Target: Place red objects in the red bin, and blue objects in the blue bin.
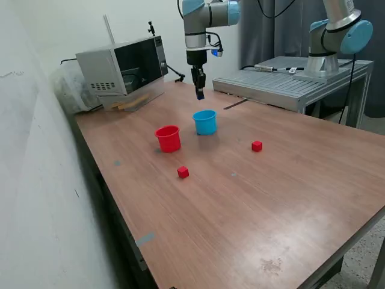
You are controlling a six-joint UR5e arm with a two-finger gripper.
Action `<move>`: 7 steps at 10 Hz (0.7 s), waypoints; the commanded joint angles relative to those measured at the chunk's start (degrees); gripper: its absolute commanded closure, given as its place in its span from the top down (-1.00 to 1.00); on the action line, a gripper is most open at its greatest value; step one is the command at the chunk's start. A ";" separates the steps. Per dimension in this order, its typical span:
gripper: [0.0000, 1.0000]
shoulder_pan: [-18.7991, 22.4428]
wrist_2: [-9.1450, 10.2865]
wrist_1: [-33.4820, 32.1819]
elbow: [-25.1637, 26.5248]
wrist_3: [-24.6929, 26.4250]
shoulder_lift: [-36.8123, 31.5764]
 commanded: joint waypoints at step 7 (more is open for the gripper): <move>-1.00 2.93 2.65 -3.10 1.95 -0.21 -0.16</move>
